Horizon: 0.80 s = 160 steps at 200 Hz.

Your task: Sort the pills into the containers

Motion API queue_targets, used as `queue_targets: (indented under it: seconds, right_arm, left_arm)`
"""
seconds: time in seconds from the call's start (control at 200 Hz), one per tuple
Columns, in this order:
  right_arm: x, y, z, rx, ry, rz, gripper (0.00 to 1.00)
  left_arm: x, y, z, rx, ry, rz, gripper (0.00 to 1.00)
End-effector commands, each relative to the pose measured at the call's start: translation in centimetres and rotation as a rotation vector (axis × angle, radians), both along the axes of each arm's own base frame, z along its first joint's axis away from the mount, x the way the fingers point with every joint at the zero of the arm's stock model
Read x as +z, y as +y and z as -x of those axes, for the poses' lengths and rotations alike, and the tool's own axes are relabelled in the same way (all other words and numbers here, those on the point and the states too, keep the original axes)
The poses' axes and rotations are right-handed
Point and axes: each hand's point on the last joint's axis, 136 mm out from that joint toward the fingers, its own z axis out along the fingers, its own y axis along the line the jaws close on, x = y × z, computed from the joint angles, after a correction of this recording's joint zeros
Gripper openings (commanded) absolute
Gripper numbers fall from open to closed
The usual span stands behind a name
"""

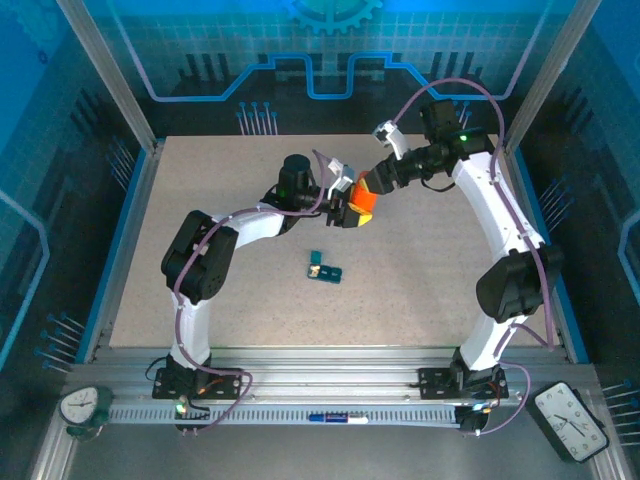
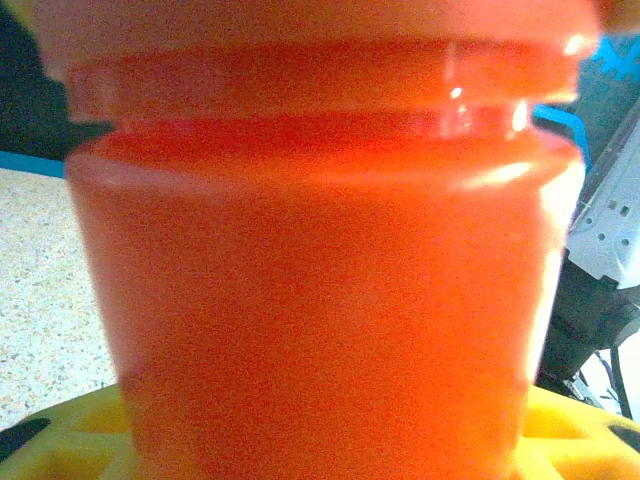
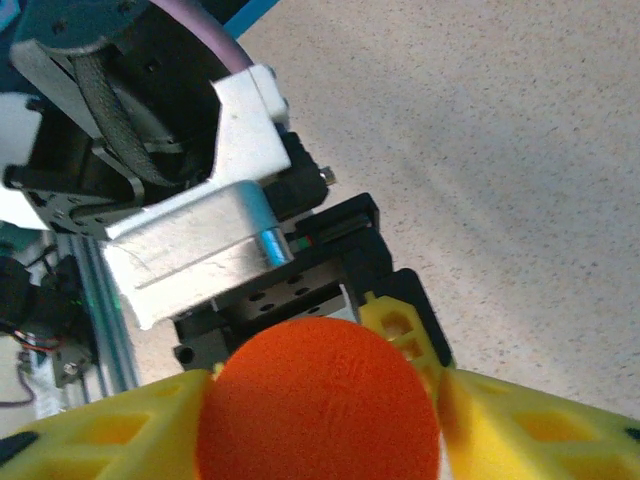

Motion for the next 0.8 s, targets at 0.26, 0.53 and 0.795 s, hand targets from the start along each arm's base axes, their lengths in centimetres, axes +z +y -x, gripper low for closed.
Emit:
queue_targets:
  seconds: [0.26,0.53,0.795]
  right_arm:
    - [-3.3,-0.8,-0.6,-0.224,0.107,0.045,0.31]
    - [-6.4,-0.1,0.7,-0.531,0.169,0.049,0.36]
    - [-2.5,-1.4,0.0,-0.52,0.117,-0.074,0.61]
  left_arm:
    - [2.1,0.1,-0.3,0.02,-0.098,0.028,0.0]
    - [1.8,0.2,-1.0,0.072,-0.128,0.02,0.0]
    - [1.6,0.3,-0.7,0.063,-0.124,0.013,0.0]
